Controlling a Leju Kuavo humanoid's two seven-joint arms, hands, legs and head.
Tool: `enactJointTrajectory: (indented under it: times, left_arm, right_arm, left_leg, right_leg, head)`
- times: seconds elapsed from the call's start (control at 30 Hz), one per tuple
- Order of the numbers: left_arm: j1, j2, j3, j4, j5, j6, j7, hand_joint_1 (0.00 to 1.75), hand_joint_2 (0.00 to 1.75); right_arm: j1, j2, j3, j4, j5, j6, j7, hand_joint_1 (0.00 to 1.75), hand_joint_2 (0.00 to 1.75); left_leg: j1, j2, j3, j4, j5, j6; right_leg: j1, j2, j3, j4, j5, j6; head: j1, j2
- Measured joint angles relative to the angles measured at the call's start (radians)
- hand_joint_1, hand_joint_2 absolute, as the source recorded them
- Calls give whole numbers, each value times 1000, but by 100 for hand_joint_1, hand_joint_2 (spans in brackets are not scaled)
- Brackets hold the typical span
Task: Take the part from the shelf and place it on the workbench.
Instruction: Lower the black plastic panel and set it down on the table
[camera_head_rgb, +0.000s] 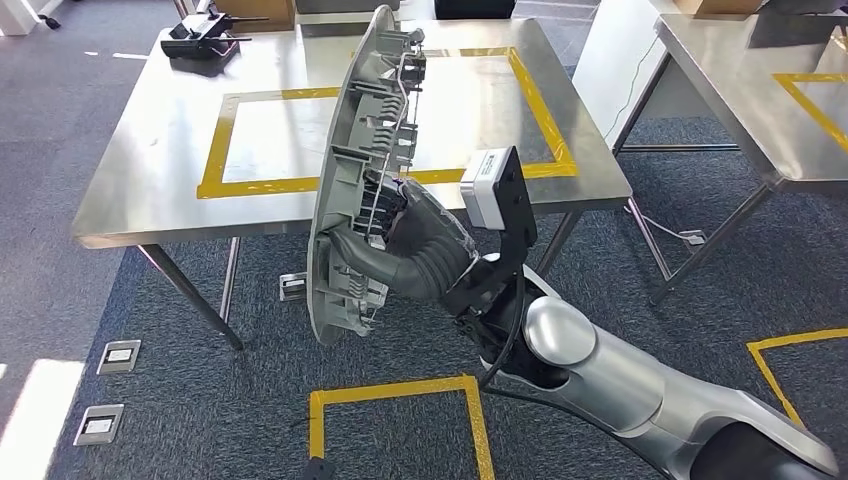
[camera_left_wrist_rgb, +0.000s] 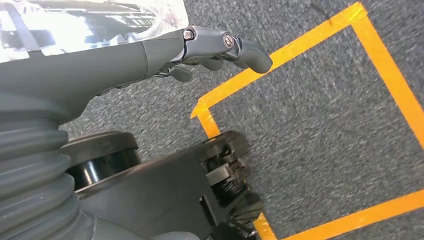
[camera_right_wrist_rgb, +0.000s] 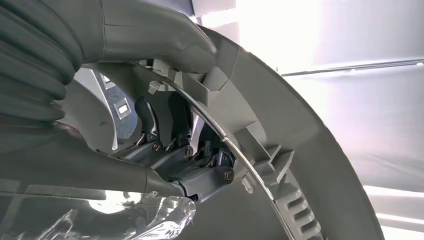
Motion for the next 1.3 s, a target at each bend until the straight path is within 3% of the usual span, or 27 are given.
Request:
enactJointTrajectory:
  times: [0.1, 0.13, 0.17, 0.23, 0.3, 0.37, 0.47, 0.53, 0.6, 0.63, 0.67, 0.7, 0.77, 0.8, 0.83, 0.93, 1.0, 1.13, 1.17, 1.2, 1.3]
  left_arm:
    - [0, 0, -2, 0, 0, 0, 0, 0, 175]
    - [1, 0, -2, 0, 0, 0, 0, 0, 175]
    - [2, 0, -3, 0, 0, 0, 0, 0, 175]
    - [2, 0, -4, 0, 0, 0, 0, 0, 175]
    - [2, -3, -5, -1, 0, 1, 0, 0, 175]
    - [3, -6, -6, -2, 1, 0, 0, 0, 175]
    - [0, -7, -7, -4, 1, -2, 0, 0, 175]
    - [-3, -5, -8, -4, 1, -2, 0, 0, 175]
    - [-2, -3, -8, -4, 1, -2, 0, 0, 175]
    - [0, -3, -8, -4, 1, -2, 0, 0, 175]
    - [1, -2, -9, -3, 1, -2, 0, 0, 175]
    - [2, -1, -10, -3, 1, -2, 0, 0, 175]
    - [3, 0, -12, -4, 1, -2, 0, 0, 175]
    - [3, 0, -13, -4, 1, -2, 0, 0, 175]
    - [3, 1, -14, -4, 1, -2, 0, 0, 175]
    - [3, 3, -16, -3, 1, -3, 2, 0, 175]
    - [1, 3, -17, -4, 0, -3, 2, 0, 175]
    - [-2, 3, -19, -4, 0, -3, 2, 0, 175]
    - [-1, 3, -20, -3, 0, -3, 2, 0, 175]
    - [0, 3, -20, -3, 0, -3, 2, 0, 175]
    - [0, 2, -22, -4, 0, -3, 2, 0, 175]
  right_arm:
    - [7, -1, 0, 0, 1, 0, 0, 175, 175]
    - [12, -2, 0, 0, 1, -1, 0, 175, 175]
    - [16, -3, 0, 0, 1, -1, 0, 175, 175]
    - [21, -4, 0, 0, 1, -2, 0, 175, 175]
    - [20, -5, -1, 0, 1, -2, -1, 175, 175]
    - [20, -6, -2, 0, 2, -3, -1, 175, 175]
    - [21, -6, -4, 0, 2, -3, -1, 175, 175]
    - [20, -6, -5, -1, 2, -3, -2, 175, 175]
    - [24, -6, -5, 0, 2, -4, -3, 175, 175]
    - [28, -6, -5, 0, 2, -4, -3, 175, 175]
    - [32, -6, -4, 0, 2, -4, -3, 175, 175]
    - [35, -6, -4, 0, 2, -5, -3, 175, 175]
    - [37, -6, -4, 0, 3, -6, -5, 175, 175]
    - [36, -6, -5, 0, 6, -8, -6, 175, 175]
    - [37, -7, -5, 0, 9, -11, -8, 175, 175]
    - [39, -7, -7, 0, 17, -21, -13, 175, 175]
    - [38, -7, -9, -1, 20, -23, -14, 175, 175]
    - [40, -8, -13, -2, 24, -28, -16, 175, 175]
    - [43, -8, -13, -2, 25, -28, -15, 175, 175]
    - [46, -9, -13, -2, 25, -29, -15, 175, 175]
    - [46, -10, -15, -2, 25, -29, -15, 175, 175]
  left_leg:
    - [-8, -1, 12, 0, -14, 13]
    - [-12, -2, 18, 0, -20, 16]
    - [-15, -4, 26, 0, -27, 17]
    - [-19, -7, 45, 0, -41, 18]
    - [-20, -9, 56, -1, -53, 14]
    - [-17, -9, 61, -1, -56, 4]
    - [-18, -8, 63, 19, -64, -10]
    - [-16, -7, 25, 94, -99, -20]
    - [-8, -7, -42, 202, -140, -31]
    - [-4, -7, -67, 233, -144, -37]
    - [0, -7, -79, 231, -127, -44]
    - [5, -6, -75, 196, -88, -50]
    - [11, -5, -48, 85, -3, -64]
    - [10, -3, -36, 38, 12, -65]
    - [7, -2, -30, 15, 14, -57]
    - [3, 0, -23, 8, -3, -18]
    - [4, -1, -13, 8, -10, -5]
    - [-2, -2, 10, 7, -33, 10]
    - [-4, -3, 19, 7, -41, 11]
    - [-6, -5, 30, 7, -50, 11]
    - [-6, -9, 60, 5, -75, 5]
  right_leg:
    - [4, 0, -118, 180, -60, -3]
    - [6, 0, -146, 207, -60, -7]
    - [10, 0, -157, 199, -39, -13]
    - [24, 1, -133, 89, 52, -33]
    - [39, 3, -100, -21, 110, -55]
    - [49, 4, -85, -61, 112, -66]
    - [41, 4, -55, -89, 110, -73]
    - [32, 2, -33, -102, 107, -75]
    - [27, 1, -20, -103, 96, -73]
    - [25, 2, -13, -103, 89, -71]
    - [21, 2, -4, -101, 81, -67]
    - [17, 2, 5, -98, 71, -62]
    - [8, 3, 23, -88, 49, -48]
    - [6, 4, 26, -82, 41, -41]
    - [5, 4, 27, -78, 33, -32]
    - [6, 4, 28, -67, 19, -11]
    - [4, 3, 8, -24, 4, -3]
    - [4, 2, -147, 198, -59, -3]
    - [6, 2, -169, 211, -52, -6]
    - [9, 2, -175, 190, -26, -11]
    - [29, 4, -138, 18, 108, -37]
  head:
    - [6, 0]
    - [6, 0]
    - [7, 0]
    - [7, 0]
    - [4, 0]
    - [3, 0]
    - [2, 0]
    - [-2, 0]
    - [-4, 0]
    - [-5, 0]
    - [-5, 0]
    - [-5, 0]
    - [-6, 0]
    - [-10, 0]
    - [-12, 0]
    - [-6, 0]
    - [1, 0]
    - [12, 0]
    - [13, 0]
    - [14, 0]
    - [14, 0]
